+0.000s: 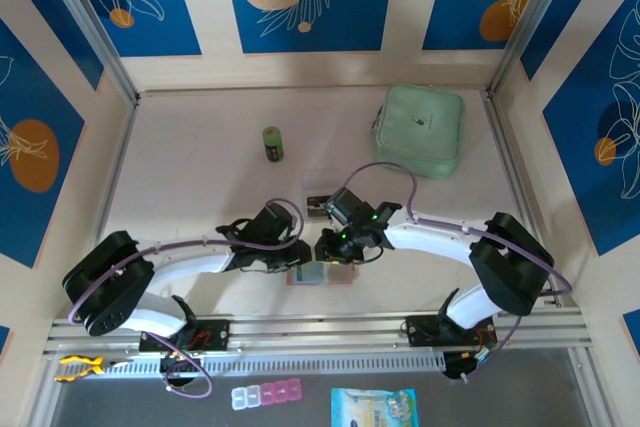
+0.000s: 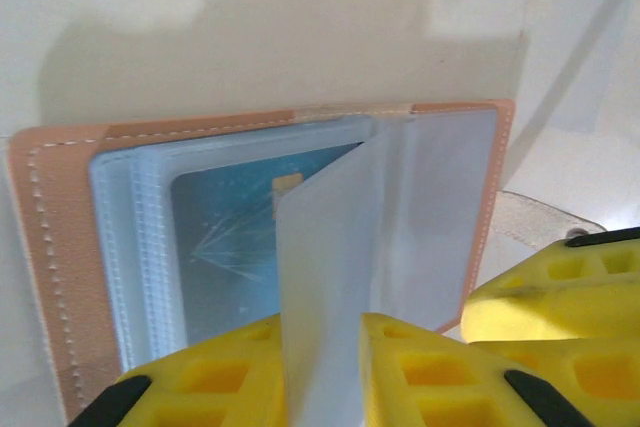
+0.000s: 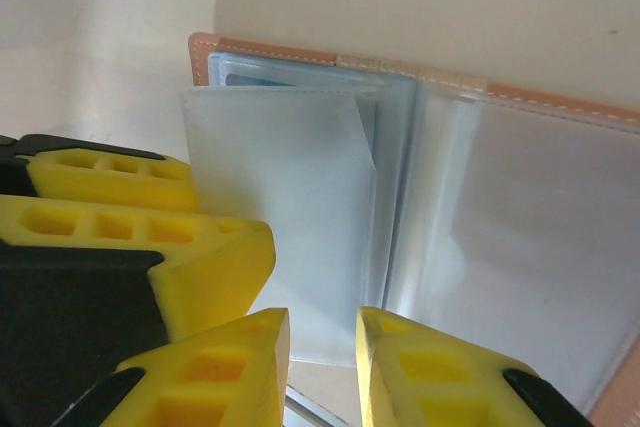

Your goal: Take the credit cards out of the card holder

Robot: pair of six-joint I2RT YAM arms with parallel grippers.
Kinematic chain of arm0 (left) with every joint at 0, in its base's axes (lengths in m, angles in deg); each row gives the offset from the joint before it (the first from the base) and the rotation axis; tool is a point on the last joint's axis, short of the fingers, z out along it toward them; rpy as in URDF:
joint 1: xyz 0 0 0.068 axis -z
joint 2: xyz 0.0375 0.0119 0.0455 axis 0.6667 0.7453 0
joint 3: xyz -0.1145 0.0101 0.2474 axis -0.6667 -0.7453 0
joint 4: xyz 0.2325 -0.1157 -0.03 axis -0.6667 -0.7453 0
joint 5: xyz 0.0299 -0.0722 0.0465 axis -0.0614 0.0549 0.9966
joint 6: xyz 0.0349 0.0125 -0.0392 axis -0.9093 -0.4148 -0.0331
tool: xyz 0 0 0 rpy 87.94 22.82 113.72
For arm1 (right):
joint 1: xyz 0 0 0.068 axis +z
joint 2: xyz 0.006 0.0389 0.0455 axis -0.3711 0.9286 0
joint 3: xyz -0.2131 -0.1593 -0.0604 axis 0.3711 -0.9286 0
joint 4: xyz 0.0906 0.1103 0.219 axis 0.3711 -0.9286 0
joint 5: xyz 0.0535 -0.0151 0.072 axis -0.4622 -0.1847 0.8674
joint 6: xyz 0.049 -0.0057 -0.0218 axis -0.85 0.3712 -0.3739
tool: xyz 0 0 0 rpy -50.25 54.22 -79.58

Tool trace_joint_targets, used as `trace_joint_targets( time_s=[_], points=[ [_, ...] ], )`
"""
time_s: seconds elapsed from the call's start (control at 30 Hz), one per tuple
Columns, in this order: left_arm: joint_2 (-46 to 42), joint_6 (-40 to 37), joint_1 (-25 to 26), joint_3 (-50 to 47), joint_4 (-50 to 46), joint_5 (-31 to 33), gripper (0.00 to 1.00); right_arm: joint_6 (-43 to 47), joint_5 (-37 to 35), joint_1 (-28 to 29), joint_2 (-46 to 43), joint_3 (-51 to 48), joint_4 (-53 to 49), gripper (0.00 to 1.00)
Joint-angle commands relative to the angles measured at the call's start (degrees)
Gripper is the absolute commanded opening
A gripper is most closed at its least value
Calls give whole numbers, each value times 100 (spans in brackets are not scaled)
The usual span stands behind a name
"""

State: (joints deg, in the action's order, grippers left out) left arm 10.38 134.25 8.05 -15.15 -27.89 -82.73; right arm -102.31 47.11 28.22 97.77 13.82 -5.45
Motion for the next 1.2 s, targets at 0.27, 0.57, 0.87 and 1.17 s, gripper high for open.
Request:
trace_joint_targets(
  time_s=[0.27, 0.57, 0.87, 1.17],
  points=[
    [360, 34, 293, 575, -103, 11, 26, 149, -224, -360, -1027, -230, -617, 26],
    [1022, 24, 519, 1184, -53, 0, 38, 300, -29, -809, -1626, -627, -746, 27],
    [1469, 45, 622, 1511, 28, -66, 46, 363, 139, -1088, -2037, -853, -840, 29],
    [1315, 50, 612, 1331, 99, -23, 49, 286, 255, -1072, -1910, -837, -679, 29]
  ],
)
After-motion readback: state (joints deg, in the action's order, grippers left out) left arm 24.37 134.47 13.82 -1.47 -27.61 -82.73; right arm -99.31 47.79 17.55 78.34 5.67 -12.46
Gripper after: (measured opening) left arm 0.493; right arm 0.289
